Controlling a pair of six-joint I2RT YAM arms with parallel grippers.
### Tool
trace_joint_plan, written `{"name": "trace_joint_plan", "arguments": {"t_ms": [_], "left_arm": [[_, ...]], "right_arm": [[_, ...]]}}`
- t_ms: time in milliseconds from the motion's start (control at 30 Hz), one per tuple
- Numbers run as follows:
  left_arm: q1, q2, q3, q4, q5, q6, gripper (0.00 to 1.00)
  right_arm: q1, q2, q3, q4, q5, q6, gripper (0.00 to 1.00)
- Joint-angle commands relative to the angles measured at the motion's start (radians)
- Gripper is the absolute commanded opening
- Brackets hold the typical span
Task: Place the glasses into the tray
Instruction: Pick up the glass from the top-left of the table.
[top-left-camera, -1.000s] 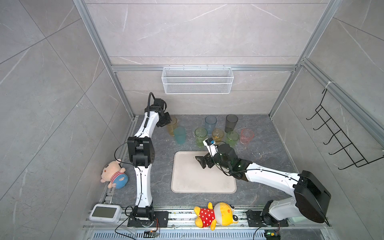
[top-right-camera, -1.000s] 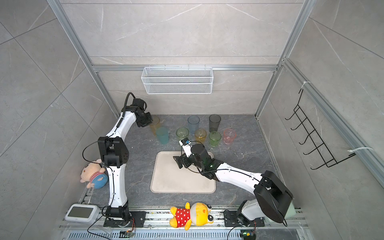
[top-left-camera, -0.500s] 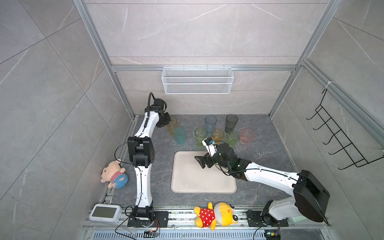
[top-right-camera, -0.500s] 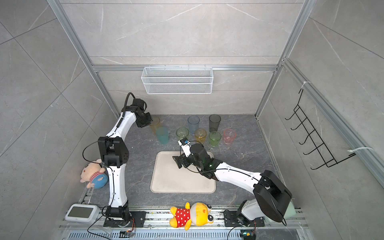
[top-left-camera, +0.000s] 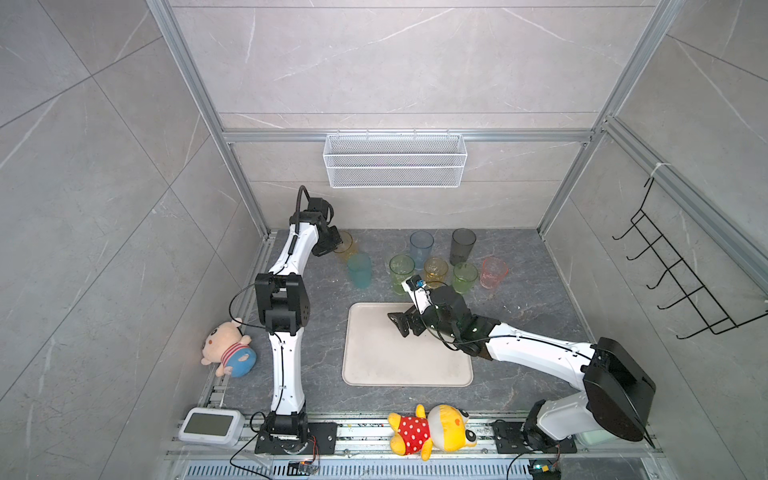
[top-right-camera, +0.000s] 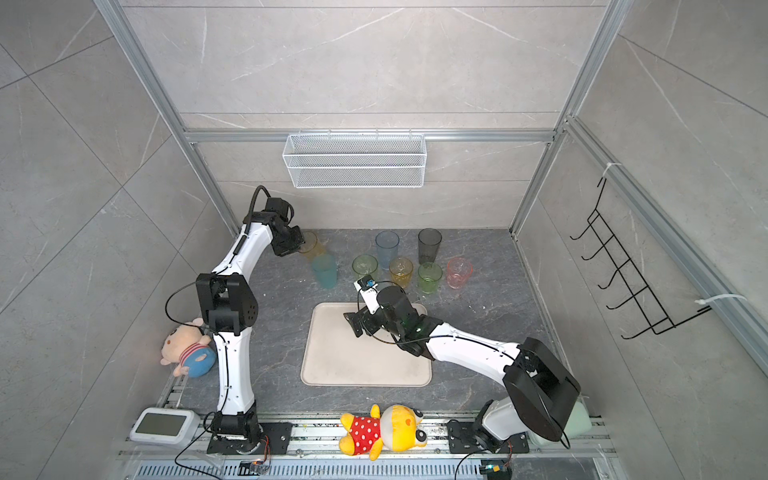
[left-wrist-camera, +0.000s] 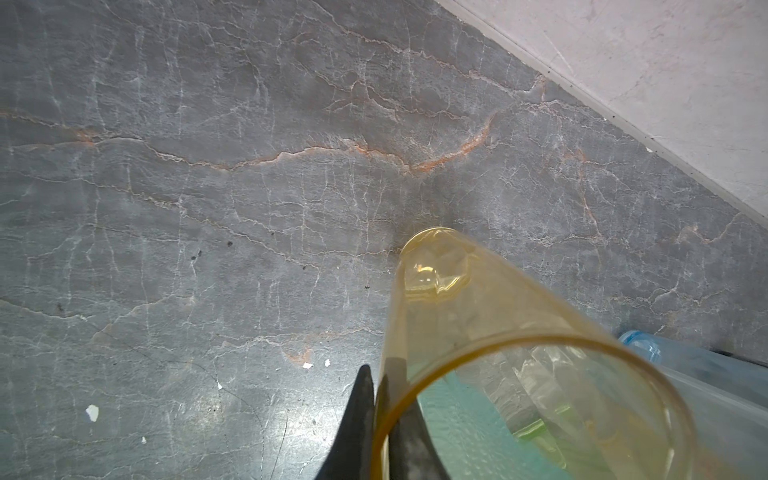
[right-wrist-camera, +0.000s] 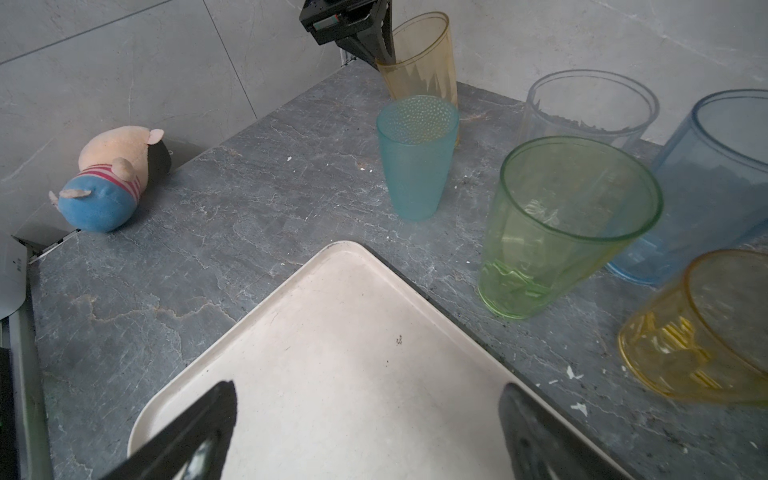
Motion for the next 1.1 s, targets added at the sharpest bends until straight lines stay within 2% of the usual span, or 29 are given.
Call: {"name": "trace_joint_plan", "arguments": {"t_ms": [0,400,800,1067], "left_arm": [[-0.003,-0.051,0.021,-0.009,-0.021,0.023,0.02],[-0.003,-0.208,-0.062,-0.051,-0.097,0.038,0.00],[-0.007,-0.408,-0.142,-0.205,-0.162,0.067,0.00],[-0.063,-0.514,-0.183,-0.343,-0.234,0.078,0.00]], "right_arm": [[0.007,0.017,0.030,-0.022,0.009,-0.009,0.99],[0.011,0.019,0.038,-0.033,0.019,-0.012,0.99],[0.012,0.007,0.030,-0.029,0.043,-0.014,0.99],[0.013,-0.010,0.021,-0.029,0.065,-0.008,0.99]]}}
